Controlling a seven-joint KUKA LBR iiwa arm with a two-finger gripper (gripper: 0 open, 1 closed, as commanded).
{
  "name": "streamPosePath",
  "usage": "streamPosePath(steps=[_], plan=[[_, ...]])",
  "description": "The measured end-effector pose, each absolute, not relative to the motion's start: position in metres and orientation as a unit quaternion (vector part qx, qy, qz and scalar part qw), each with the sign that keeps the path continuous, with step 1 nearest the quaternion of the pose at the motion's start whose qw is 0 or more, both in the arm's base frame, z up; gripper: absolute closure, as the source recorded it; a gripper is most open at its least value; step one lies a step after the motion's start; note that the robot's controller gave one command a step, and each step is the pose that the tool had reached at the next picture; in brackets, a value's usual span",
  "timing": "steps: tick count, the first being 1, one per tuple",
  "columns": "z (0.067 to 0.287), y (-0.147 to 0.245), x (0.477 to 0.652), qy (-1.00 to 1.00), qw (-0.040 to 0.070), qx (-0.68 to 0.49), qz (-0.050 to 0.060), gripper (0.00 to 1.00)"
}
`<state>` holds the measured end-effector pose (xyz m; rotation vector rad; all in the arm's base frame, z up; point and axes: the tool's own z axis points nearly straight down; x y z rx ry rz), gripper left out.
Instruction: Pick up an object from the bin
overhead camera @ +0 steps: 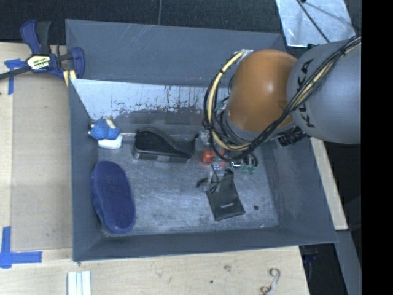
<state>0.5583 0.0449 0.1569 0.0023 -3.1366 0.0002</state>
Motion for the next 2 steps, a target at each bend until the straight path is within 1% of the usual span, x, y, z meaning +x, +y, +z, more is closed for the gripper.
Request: streamPosePath(steps=[1,2], plan=[[0.125,0.061,0.597,-1.000,-0.002,0.007,0.000,0.00],[0.067,0.061,0.627,-1.000,-0.001,0.031,0.000,0.00]])
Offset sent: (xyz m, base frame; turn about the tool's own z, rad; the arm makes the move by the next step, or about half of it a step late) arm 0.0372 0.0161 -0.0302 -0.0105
